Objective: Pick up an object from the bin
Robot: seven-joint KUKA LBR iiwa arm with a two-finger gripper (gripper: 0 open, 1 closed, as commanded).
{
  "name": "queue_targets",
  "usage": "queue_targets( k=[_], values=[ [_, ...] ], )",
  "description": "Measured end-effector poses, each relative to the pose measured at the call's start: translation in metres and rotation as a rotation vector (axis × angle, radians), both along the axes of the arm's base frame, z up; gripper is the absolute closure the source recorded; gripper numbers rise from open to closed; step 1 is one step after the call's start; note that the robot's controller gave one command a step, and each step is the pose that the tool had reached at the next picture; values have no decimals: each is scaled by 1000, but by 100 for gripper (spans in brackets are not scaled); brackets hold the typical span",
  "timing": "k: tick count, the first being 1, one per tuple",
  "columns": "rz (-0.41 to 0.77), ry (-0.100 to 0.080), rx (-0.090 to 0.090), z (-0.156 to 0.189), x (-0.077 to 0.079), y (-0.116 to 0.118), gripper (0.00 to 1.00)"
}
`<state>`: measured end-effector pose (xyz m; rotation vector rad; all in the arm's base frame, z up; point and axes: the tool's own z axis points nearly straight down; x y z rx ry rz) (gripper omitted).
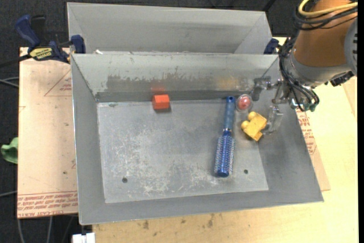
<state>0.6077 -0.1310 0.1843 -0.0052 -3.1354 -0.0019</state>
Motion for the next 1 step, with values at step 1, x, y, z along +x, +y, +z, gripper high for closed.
queue_targets(
  k=[1],
  values=[
    [444,-16,-1,-111,4,30,0]
  ],
)
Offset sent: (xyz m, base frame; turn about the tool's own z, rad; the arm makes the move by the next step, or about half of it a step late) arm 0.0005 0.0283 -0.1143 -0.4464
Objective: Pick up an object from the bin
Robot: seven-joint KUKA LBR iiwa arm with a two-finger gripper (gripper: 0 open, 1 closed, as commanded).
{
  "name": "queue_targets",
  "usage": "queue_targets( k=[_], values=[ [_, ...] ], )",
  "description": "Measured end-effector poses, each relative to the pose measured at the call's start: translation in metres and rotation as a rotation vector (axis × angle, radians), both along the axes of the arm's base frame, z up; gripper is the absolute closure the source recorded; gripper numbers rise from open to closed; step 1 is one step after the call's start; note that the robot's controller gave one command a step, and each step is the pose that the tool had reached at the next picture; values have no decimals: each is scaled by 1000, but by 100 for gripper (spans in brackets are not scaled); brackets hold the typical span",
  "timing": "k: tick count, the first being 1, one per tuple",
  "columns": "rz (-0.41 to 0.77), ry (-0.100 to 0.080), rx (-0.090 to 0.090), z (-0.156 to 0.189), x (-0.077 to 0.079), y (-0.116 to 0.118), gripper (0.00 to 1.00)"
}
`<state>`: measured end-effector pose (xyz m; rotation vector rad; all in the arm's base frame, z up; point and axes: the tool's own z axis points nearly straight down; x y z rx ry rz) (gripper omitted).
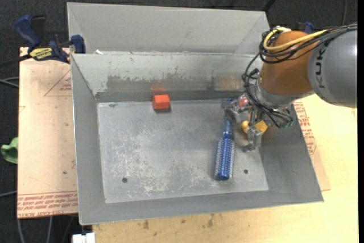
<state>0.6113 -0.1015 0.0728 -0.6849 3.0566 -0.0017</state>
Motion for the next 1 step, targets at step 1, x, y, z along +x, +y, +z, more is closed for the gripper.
queue_targets(
  k=[1],
  values=[
    [385,-2,-2,0,-24,41,0]
  ],
)
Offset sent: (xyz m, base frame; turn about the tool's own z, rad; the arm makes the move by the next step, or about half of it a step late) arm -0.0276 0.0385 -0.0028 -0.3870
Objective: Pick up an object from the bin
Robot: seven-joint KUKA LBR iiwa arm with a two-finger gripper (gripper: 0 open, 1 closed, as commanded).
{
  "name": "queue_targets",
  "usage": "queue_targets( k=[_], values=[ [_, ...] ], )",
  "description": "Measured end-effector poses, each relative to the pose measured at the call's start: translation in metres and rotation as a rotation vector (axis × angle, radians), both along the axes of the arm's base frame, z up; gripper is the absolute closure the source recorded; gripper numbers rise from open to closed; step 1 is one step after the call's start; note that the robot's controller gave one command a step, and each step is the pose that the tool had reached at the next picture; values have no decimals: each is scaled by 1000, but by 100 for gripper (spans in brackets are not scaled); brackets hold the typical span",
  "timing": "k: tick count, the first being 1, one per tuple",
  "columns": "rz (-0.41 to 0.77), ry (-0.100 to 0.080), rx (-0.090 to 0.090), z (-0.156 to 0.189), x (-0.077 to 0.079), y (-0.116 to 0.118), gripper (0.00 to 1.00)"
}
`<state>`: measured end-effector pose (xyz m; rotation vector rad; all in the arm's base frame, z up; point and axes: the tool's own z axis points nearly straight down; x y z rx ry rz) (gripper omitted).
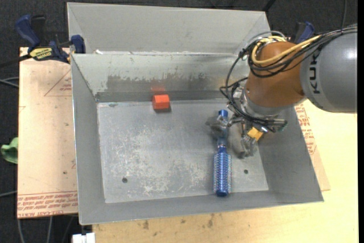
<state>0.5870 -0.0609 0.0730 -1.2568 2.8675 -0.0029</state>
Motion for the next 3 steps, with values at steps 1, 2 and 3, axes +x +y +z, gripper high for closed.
queue_targets(
  k=[1,2,3],
  values=[
    [348,10,-3,-3,-12,37,0],
    [347,9,-3,-3,-11,36,100],
    [416,0,-4,153,-31,68,100]
  ],
)
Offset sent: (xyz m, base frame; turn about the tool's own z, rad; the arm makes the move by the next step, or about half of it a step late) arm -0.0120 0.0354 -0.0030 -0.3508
